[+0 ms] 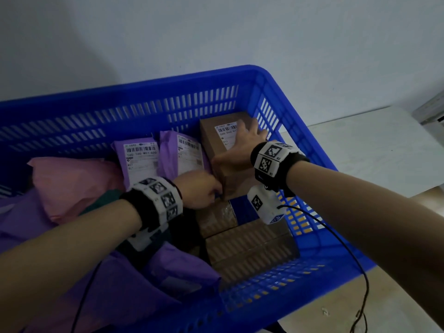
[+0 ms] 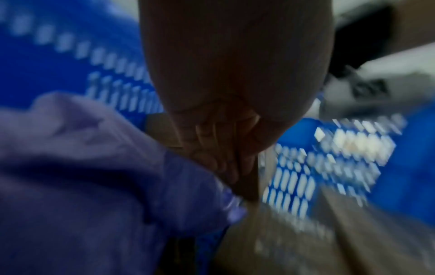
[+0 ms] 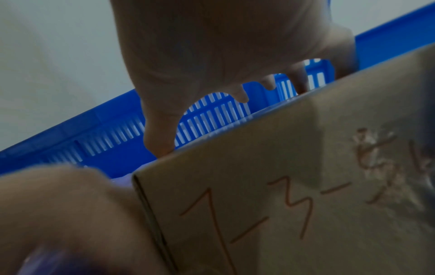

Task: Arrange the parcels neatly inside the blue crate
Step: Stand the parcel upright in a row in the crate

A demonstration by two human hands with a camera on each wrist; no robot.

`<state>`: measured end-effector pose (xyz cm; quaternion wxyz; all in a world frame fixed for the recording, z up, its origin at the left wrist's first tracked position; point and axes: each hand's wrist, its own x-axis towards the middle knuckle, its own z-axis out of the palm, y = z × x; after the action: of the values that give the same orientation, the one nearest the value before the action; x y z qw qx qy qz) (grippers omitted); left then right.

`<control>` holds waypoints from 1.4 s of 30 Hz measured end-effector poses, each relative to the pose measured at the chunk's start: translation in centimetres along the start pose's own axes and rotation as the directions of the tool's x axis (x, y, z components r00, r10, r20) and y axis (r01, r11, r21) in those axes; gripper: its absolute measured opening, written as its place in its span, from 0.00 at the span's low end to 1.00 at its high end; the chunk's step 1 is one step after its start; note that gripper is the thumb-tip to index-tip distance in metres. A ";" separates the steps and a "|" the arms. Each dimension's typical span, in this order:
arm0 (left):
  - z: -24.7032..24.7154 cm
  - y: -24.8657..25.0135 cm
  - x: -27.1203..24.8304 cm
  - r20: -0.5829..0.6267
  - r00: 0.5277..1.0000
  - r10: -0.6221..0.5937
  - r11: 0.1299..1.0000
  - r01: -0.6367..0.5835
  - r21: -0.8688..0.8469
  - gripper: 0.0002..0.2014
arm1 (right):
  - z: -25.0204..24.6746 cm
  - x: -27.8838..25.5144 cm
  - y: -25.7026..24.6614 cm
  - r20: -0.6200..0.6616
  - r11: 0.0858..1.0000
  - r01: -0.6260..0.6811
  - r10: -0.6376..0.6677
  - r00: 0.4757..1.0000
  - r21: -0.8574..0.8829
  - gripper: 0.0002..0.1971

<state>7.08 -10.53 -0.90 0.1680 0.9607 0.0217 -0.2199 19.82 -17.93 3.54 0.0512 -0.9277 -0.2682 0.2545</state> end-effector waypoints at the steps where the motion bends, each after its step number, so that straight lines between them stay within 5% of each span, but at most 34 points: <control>1: 0.7 0.1 -0.2 0.032 0.997 0.064 0.987 -0.068 0.143 0.18 | -0.1 0.0 0.0 0.002 1.000 0.000 0.000 1.000 -0.008 0.61; 4: 2.6 -0.2 0.1 0.095 0.991 0.097 0.939 -0.123 0.321 0.21 | 0.0 0.1 0.2 -0.004 0.998 0.011 -0.011 1.000 -0.062 0.62; 11: 3.0 0.3 0.2 0.216 0.975 0.057 0.914 -0.138 0.383 0.27 | -0.1 0.9 0.1 0.014 0.997 0.018 -0.017 1.000 -0.080 0.62; 18: 2.6 0.0 -0.3 0.208 0.977 0.047 0.922 -0.122 0.366 0.25 | 0.2 2.0 -0.2 0.070 0.998 -0.035 0.039 0.997 -0.053 0.62; 22: 2.3 -0.4 -0.6 0.151 0.988 0.023 0.979 -0.053 0.196 0.20 | 1.6 2.9 0.1 0.113 0.994 -0.039 0.051 0.992 -0.102 0.65; 24: 1.5 0.1 -0.3 -0.003 0.997 -0.082 0.988 0.081 -0.129 0.16 | 2.6 3.2 0.2 0.122 0.993 -0.040 0.053 0.991 -0.107 0.65; 26: 0.6 0.2 0.3 -0.068 0.956 -0.286 0.852 0.222 -0.474 0.15 | 3.4 3.5 0.3 0.113 0.994 -0.045 0.056 0.992 -0.099 0.65; 30: -0.2 0.3 1.7 0.070 0.842 -0.535 0.282 0.256 -0.925 0.13 | 4.4 4.3 0.8 0.154 0.997 -0.051 0.061 0.986 -0.063 0.66; 33: -0.5 0.6 2.6 0.264 0.829 -0.493 -0.207 0.183 -0.961 0.08 | 5.3 4.7 1.3 0.151 0.996 -0.022 0.035 0.988 -0.090 0.64; 35: -0.8 0.7 3.2 0.289 0.823 -0.489 -0.285 0.163 -0.945 0.07 | 5.8 4.8 1.5 0.146 0.992 0.011 0.008 0.989 -0.128 0.61; 38: -0.9 0.2 3.8 0.146 0.801 -0.581 0.141 0.275 -0.951 0.15 | 6.5 4.9 1.8 0.148 0.987 0.039 -0.015 0.989 -0.159 0.58; 39: -0.6 -0.4 4.1 0.058 0.815 -0.576 0.359 0.316 -0.878 0.16 | 6.8 4.9 1.9 0.151 0.986 0.033 -0.008 0.989 -0.161 0.58; 42: -1.0 -1.5 3.6 -0.135 0.830 -0.541 0.594 0.263 -0.760 0.16 | 7.7 5.0 1.9 0.179 0.983 0.021 0.012 0.984 -0.184 0.56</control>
<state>10.61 -8.91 -2.05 0.4648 0.8096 0.3549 -0.0505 20.54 -17.24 -5.80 -0.0590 -0.9012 -0.2962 0.3108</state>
